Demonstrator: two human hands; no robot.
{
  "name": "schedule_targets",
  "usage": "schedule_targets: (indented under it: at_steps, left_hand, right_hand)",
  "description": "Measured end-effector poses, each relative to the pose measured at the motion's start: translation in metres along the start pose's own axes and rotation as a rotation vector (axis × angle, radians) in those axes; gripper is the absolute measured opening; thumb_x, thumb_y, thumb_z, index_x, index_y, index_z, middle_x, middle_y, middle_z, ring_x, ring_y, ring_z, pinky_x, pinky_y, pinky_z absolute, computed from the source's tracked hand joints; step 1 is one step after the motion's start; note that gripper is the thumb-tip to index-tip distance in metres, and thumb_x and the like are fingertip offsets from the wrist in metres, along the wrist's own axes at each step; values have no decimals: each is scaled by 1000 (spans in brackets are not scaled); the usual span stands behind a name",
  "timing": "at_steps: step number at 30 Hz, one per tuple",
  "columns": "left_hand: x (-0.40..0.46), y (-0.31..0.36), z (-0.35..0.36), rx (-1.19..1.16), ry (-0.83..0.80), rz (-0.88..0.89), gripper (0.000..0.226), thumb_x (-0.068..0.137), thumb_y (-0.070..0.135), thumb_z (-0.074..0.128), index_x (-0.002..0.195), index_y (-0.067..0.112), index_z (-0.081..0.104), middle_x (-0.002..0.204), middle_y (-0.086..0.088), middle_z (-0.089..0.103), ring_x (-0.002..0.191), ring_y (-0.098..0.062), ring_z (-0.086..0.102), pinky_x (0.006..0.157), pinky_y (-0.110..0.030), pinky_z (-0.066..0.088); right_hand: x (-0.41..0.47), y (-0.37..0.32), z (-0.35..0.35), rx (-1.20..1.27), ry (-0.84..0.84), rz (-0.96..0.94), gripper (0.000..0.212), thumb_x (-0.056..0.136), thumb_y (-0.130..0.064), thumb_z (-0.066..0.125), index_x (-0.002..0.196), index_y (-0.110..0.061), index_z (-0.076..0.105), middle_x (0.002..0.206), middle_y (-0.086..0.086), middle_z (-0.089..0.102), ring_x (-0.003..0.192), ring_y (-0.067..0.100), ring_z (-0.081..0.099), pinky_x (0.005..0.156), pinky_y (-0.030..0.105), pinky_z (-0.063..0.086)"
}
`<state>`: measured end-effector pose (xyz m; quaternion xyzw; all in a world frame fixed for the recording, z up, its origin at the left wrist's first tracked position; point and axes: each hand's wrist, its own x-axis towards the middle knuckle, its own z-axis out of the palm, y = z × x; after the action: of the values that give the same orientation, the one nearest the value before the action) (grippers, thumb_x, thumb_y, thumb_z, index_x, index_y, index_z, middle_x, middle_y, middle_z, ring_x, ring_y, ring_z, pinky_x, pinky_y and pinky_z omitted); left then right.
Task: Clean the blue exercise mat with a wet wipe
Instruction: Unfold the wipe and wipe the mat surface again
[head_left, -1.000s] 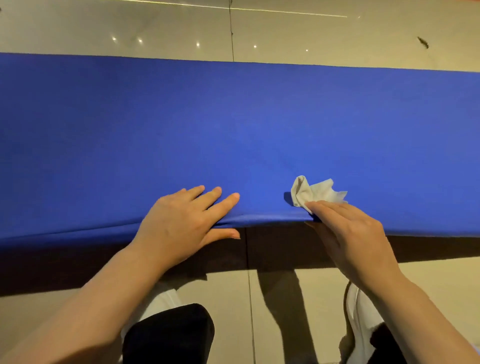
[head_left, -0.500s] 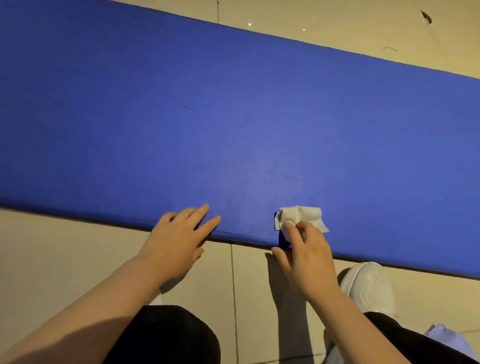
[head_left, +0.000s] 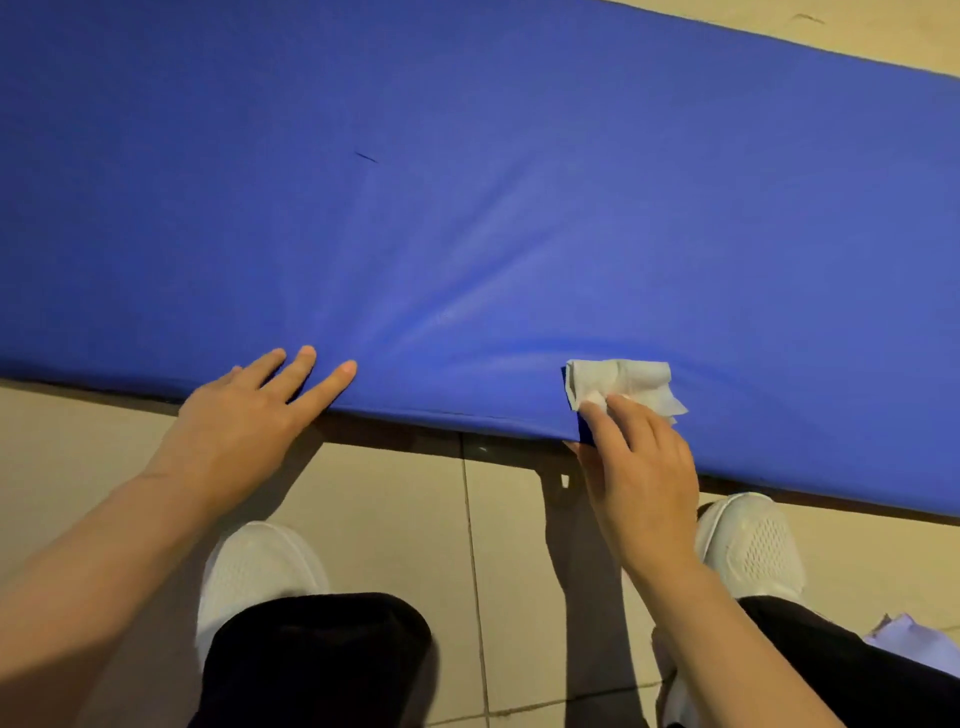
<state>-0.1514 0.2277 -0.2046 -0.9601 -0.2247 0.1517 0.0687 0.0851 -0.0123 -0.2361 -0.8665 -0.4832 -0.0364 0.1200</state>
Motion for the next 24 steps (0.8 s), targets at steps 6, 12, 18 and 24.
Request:
schedule_targets:
  at_steps: [6,12,18,24]
  left_hand:
    - [-36,0,-28,-103,361,126,54,83,-6,29,131,11,47,113,-28,67,90,-48,68,51,-42,54]
    - [-54,38,14,-169,240,164,52,75,5,30,124,11,48,98,-30,69,72,-48,69,35,-35,46]
    - [-46,52,38,-182,174,169,55,94,39,30,106,8,74,75,-19,64,46,-33,57,32,-31,41]
    - [-54,52,43,-207,247,55,71,102,50,7,113,17,69,85,-8,56,72,-33,50,44,-21,24]
  right_hand:
    - [-8,18,-27,76,11,-83,40,97,-35,47,119,-7,65,117,15,63,99,34,59,75,42,50]
    - [-28,20,3,35,-232,-38,45,80,-14,77,122,-8,60,121,19,57,102,39,57,82,46,50]
    - [-15,15,-4,178,-301,87,48,72,-15,74,117,-13,61,125,13,53,111,34,49,92,46,46]
    - [10,12,-15,163,-382,161,40,74,-40,59,108,-20,64,115,4,56,102,29,53,83,42,42]
